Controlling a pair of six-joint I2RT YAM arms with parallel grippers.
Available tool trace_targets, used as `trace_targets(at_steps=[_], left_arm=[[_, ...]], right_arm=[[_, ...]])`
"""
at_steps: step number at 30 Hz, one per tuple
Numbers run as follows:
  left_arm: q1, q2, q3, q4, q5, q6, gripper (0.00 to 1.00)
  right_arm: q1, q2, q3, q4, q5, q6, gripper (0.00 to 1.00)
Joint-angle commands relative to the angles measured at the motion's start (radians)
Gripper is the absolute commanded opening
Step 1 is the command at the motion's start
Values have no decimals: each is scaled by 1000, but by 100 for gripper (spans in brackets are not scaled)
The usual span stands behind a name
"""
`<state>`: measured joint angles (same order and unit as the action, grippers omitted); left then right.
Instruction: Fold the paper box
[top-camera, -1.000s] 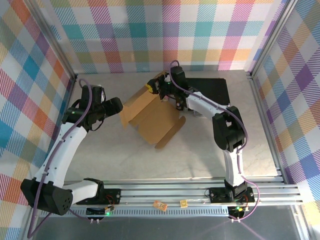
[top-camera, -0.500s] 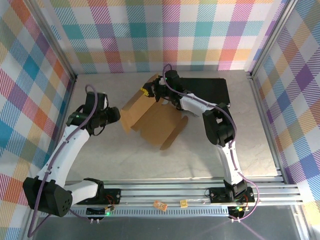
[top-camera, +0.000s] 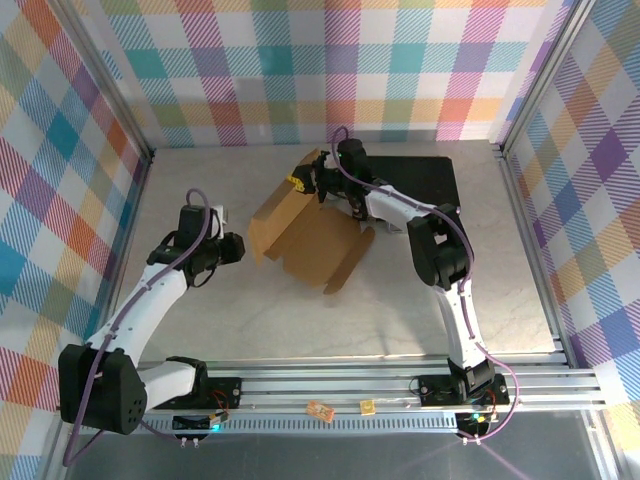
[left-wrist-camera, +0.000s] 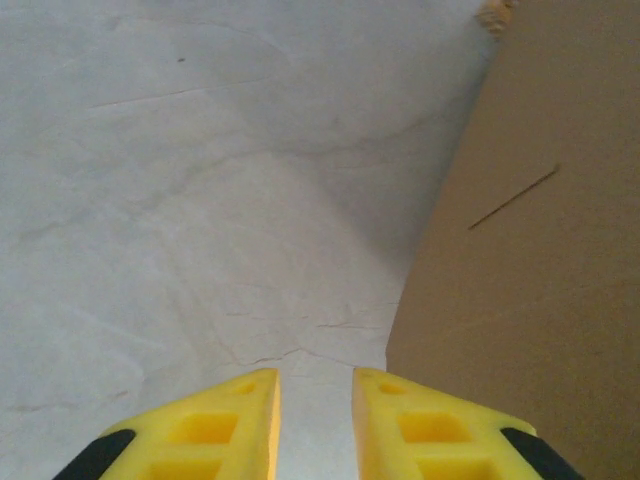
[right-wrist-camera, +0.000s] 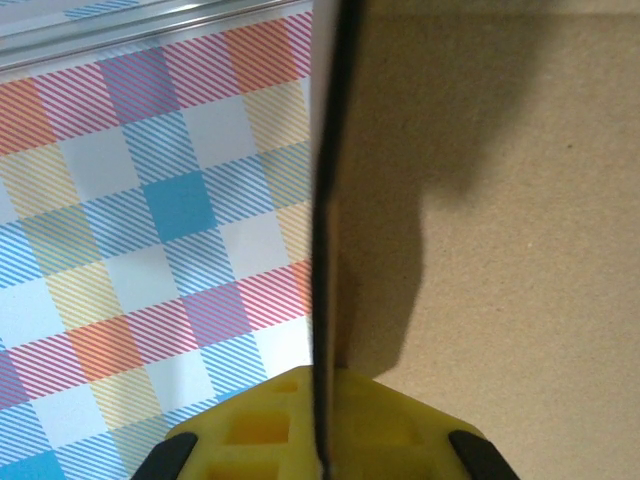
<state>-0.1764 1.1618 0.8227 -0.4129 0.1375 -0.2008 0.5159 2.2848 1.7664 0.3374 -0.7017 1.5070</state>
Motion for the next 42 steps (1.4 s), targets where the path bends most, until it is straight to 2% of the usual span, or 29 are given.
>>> trace_targets(at_steps=[1,8,32,42], left_arm=[[-23,4,-22,126,74,44,29],[-79,7,-37,221,75,62,31],[-172,-53,-94,265,76,116,45],[-172,-54,-113,229,62,126,47]], right_arm=[[-4,24,-11,58,-28,-15,0],[-4,22,-21,73,-22,2,0],[-4,38,8,58,-19,17,0],[-13,69,13,46,-104,-122,0]])
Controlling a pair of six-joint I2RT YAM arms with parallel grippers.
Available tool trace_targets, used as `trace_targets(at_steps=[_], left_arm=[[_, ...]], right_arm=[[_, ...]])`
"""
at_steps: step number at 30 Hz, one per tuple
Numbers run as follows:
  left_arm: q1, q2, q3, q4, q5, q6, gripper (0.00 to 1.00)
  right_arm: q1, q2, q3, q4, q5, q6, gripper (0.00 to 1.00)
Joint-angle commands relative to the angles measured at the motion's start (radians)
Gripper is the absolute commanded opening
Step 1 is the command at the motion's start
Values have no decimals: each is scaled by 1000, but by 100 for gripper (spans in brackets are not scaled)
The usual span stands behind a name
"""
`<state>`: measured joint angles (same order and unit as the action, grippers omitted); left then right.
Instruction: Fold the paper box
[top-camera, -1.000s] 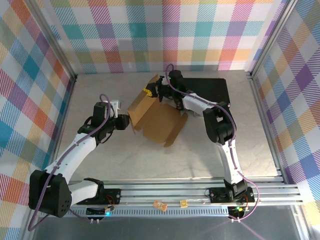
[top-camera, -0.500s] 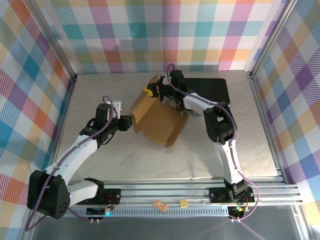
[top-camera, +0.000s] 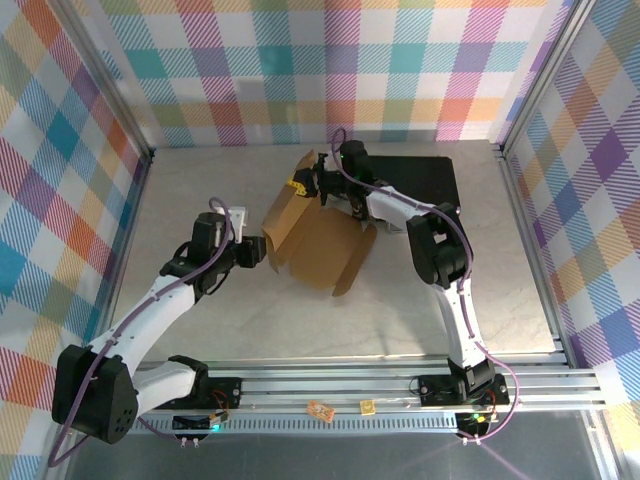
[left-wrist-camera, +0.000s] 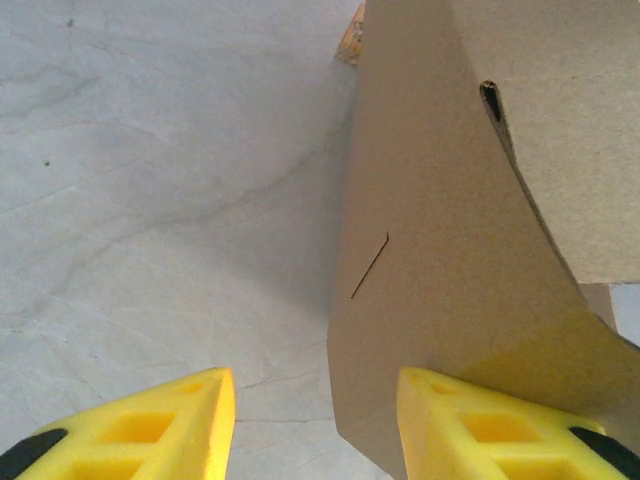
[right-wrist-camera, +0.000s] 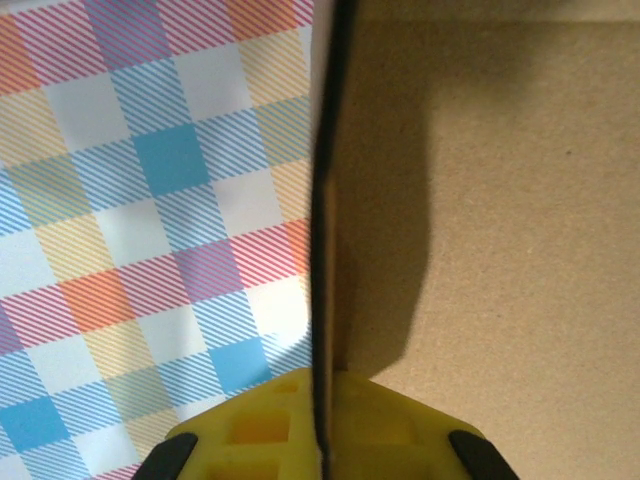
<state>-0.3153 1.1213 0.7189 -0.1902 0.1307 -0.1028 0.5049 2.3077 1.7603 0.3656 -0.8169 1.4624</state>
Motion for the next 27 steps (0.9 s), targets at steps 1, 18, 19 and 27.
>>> trace_targets(at_steps=[1,18,19,27], left_arm=[[-33,-17,-9,1,66,29,47],[25,-19,301,-511,-15,-365,59],[29,23,328,-534,2,-383,58],[35,184,440,-563,39,-482,58]], right_arm=[[-3,61,24,31,-5,-67,0],[-8,73,33,28,-7,-55,0],[-8,73,33,24,-5,-54,0],[-8,71,23,21,-2,-56,0]])
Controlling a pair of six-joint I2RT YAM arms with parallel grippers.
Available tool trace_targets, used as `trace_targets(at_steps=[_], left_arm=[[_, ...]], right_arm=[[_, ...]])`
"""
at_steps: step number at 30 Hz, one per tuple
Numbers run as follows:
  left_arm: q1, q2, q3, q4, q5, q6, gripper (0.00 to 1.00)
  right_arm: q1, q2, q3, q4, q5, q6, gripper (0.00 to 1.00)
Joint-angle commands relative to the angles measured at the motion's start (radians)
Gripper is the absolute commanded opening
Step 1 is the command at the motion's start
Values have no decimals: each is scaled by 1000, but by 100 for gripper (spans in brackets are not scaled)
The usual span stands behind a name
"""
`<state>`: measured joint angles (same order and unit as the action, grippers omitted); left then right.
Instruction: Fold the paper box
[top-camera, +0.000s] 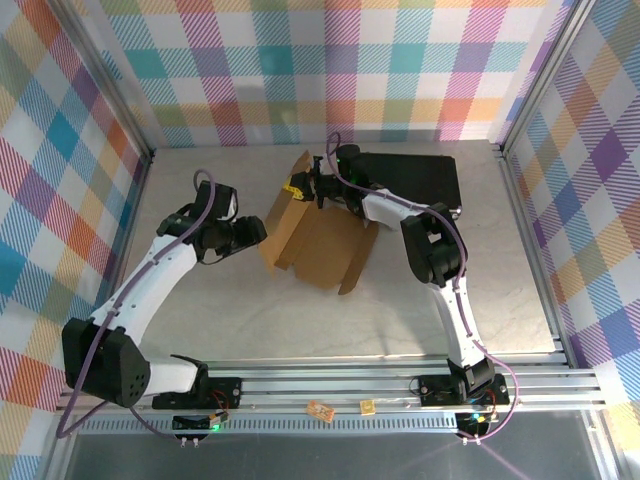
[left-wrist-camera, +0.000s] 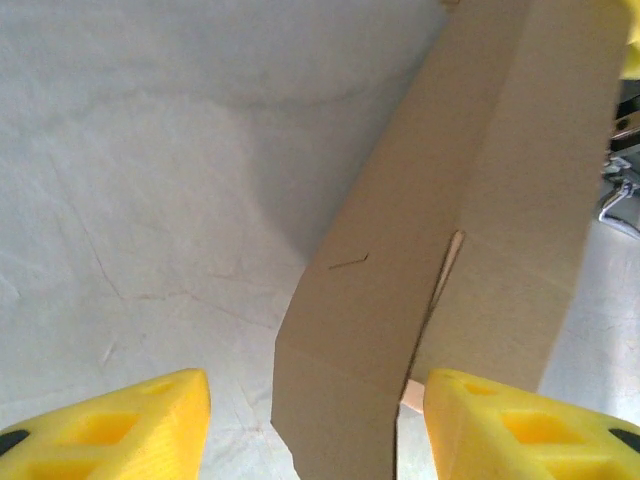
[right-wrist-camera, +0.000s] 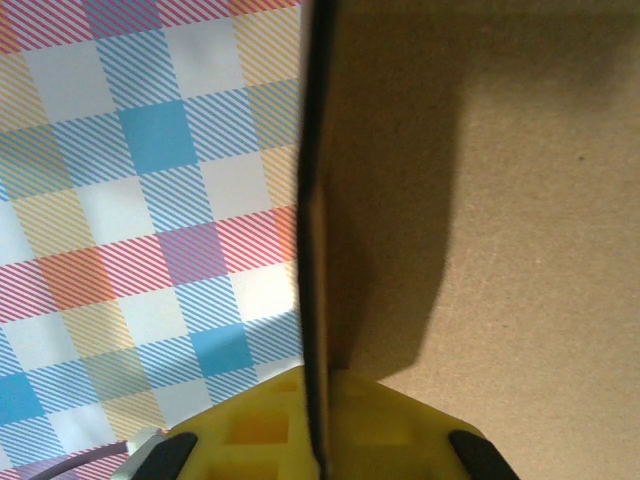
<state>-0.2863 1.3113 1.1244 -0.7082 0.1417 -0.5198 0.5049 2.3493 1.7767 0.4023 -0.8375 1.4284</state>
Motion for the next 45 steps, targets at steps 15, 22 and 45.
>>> trace_targets(at_steps=[15,22,45], left_arm=[[12,-35,21,-16,-91,-80,52],[98,-54,43,-52,-85,-33,53],[151,118,43,120,22,-18,47]], right_arm=[[29,35,-186,391,95,110,0],[80,74,-264,779,400,262,0],[93,91,-255,736,427,315,0]])
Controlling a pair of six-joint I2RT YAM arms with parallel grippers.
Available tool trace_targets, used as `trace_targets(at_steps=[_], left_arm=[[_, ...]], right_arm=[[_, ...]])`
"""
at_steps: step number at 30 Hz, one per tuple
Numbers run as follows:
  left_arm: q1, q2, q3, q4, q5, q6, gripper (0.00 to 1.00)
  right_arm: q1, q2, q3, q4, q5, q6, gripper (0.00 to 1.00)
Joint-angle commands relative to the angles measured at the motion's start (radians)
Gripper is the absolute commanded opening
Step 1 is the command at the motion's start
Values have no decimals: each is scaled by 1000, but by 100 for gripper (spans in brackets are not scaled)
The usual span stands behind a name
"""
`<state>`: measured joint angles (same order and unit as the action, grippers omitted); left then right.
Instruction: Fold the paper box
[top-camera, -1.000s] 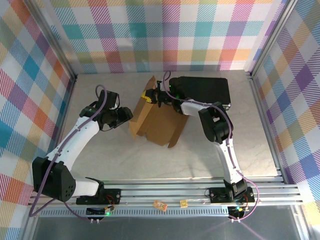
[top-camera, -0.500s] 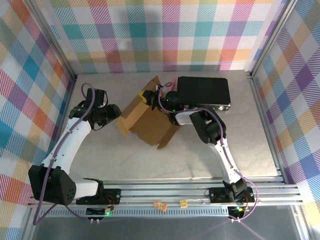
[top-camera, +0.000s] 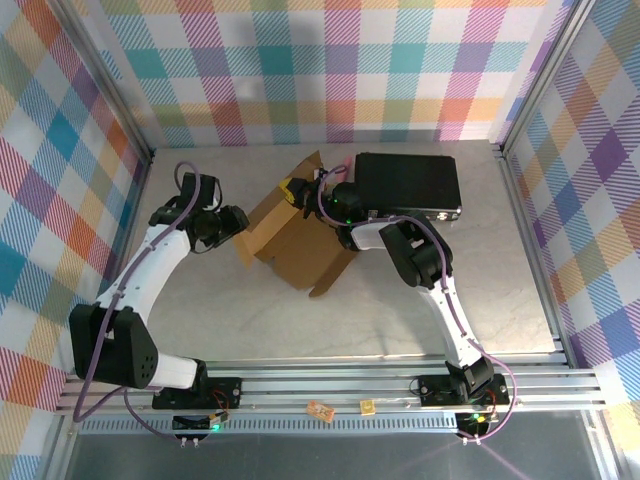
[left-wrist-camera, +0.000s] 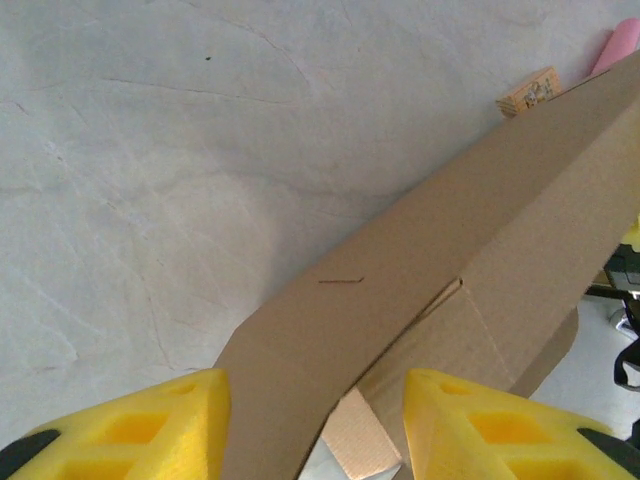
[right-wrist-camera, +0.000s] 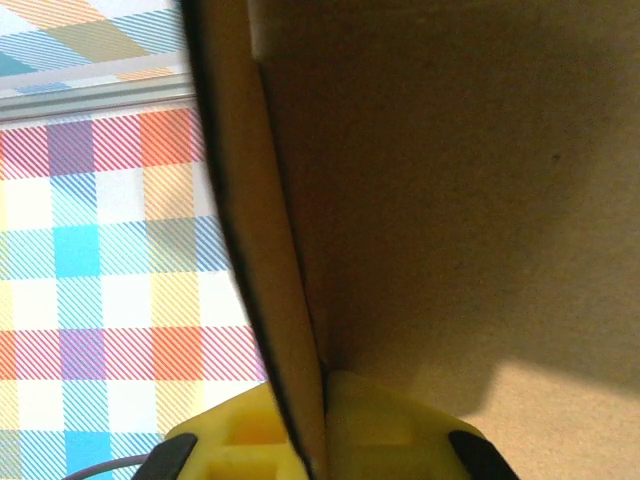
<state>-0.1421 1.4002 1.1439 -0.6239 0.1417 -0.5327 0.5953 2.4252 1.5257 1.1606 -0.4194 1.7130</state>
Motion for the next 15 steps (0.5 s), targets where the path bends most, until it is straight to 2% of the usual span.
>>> trace_targets(at_steps=[1,5,12,15], left_arm=[[6,42,24,43,28,-9,46],[-5,70,9,78,38,-29,37],[-68,101,19,116,18,-71,41],[-89,105,5,142,-2,-116,37]], right_arm=[[3,15,-3,-24,10,33,0],[3,11,10,-44,11,39,0],[1,-10,15,-110,14,43,0],[0,-24,14,-152,18,40,0]])
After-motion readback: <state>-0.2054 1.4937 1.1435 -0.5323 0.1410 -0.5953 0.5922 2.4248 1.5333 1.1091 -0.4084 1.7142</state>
